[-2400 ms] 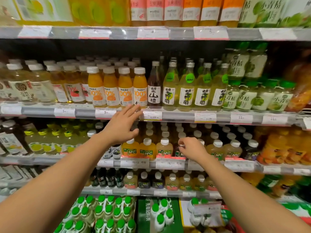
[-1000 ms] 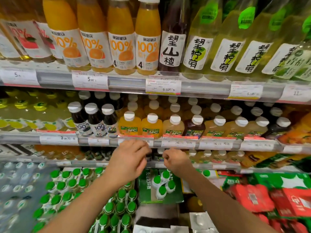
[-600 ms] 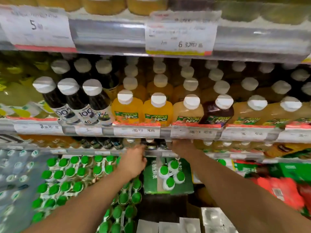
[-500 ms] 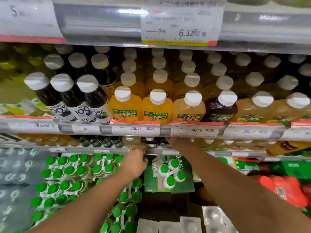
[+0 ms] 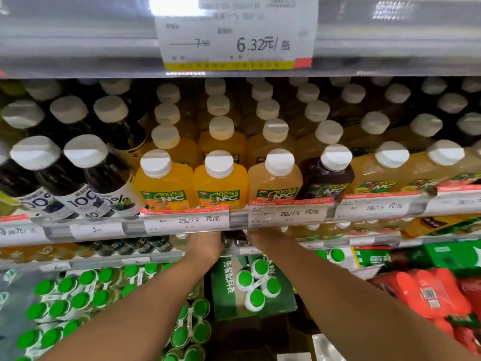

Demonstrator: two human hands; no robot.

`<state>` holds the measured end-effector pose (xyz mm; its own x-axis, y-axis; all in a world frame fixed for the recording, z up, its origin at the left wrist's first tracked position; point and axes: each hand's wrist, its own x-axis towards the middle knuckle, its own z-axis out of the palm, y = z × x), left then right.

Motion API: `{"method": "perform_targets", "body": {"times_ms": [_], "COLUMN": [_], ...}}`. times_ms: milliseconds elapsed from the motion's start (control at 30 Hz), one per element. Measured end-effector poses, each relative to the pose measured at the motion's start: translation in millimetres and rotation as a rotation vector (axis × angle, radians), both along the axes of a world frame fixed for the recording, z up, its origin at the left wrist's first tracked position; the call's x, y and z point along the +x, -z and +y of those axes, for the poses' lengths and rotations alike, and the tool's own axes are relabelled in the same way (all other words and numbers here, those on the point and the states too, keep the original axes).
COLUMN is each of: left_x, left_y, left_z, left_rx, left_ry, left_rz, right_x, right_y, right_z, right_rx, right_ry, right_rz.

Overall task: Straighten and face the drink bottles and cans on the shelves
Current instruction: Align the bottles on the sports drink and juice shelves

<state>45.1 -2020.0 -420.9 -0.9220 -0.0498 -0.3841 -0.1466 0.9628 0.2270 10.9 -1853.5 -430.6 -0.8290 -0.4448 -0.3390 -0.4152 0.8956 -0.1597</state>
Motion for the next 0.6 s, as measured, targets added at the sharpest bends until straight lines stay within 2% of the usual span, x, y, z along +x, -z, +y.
{"method": "perform_targets", "body": {"times_ms": [67,133,267,333,467,600], "left_x": [-5.4,-7.5,-8.2,-6.0,-7.1,-1.5], "left_y": [13.0,20.1,29.6,29.3,18.6,-2.3], "left_z": [-1.9,-5.1,-5.7,-4.4,-2.4,0.1], "left_rx": [-0.009,-0.007,-0.065,-0.020,-0.066,0.003], "left_ry": [0.026,0.056,0.118,0.137,0.099,0.116], "left_rz": [0.001,-0.025,0.136,0.162,0.025,-0.024], "right_x": [5.0,9.7,21.3,33.8,59.3,83.2], "right_y": [5.9,2.3,-6.5,-7.3,-13.2,-45.0], "right_z": [-1.6,-0.1,9.2,15.2,30.0,50.8], "right_rx": [-0.002,-0.010,0.000,-0.061,-0.108,-0.152], "right_ry": [0.152,0.194,0.128,0.126,0.140,0.202], "right_rz": [-0.032,-0.047,-0.014,-0.003,0.020,0.045]}}
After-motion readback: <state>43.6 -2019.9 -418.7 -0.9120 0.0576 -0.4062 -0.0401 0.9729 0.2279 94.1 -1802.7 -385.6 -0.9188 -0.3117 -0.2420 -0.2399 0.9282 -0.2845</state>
